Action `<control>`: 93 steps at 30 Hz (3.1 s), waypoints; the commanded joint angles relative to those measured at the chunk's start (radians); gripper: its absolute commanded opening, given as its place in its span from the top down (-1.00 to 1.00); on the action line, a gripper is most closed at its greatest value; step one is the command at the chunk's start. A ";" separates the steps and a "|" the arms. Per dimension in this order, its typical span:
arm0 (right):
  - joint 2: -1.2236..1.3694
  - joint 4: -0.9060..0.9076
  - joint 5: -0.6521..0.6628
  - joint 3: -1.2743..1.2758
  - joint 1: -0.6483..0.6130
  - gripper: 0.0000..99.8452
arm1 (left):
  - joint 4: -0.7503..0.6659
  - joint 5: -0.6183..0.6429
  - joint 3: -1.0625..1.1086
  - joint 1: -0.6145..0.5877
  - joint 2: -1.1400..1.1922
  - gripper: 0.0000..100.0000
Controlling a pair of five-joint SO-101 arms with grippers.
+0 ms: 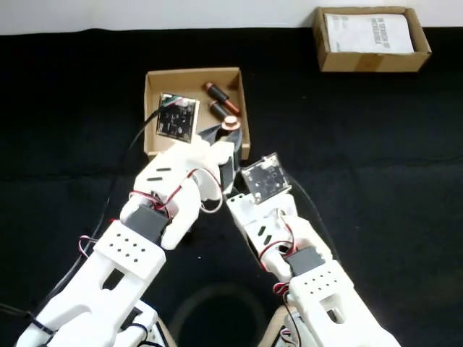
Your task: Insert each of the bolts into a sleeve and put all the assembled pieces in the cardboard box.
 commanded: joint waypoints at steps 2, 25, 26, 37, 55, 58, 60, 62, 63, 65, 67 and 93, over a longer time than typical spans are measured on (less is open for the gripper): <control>-0.035 -0.004 -0.020 -0.019 -0.004 0.99 | -0.026 0.002 0.015 0.008 -0.056 0.98; -0.035 0.002 -0.021 -0.035 0.059 0.99 | -0.153 -0.005 0.259 -0.007 -0.067 0.96; -0.035 0.002 -0.021 -0.035 0.059 0.99 | -0.152 -0.005 0.268 -0.007 -0.067 0.91; -0.035 0.002 -0.021 -0.036 0.059 0.99 | -0.038 -0.167 0.303 -0.039 -0.088 0.41; 0.278 0.291 0.069 -0.610 0.151 0.99 | 0.460 -0.376 0.466 -0.300 -0.940 0.98; 0.429 0.335 0.249 -0.708 0.125 0.99 | 0.451 -0.374 0.585 -0.414 -1.064 0.98; 0.533 0.335 0.368 -0.760 0.122 0.99 | 0.399 -0.373 0.653 -0.478 -1.046 0.98; 0.624 0.334 0.470 -0.826 0.117 0.99 | 0.319 -0.373 0.727 -0.530 -1.033 0.98; 0.671 0.334 0.519 -0.866 0.116 0.99 | 0.284 -0.371 0.740 -0.547 -1.035 0.98; 0.762 0.332 0.600 -0.949 0.105 0.99 | 0.281 -0.334 0.734 -0.562 -1.038 0.98; 0.862 0.332 0.672 -1.041 0.101 0.99 | 0.298 -0.253 0.736 -0.562 -1.040 0.98; 1.557 0.521 0.594 -1.705 -0.019 0.88 | 0.522 0.052 0.736 -0.499 -1.043 0.98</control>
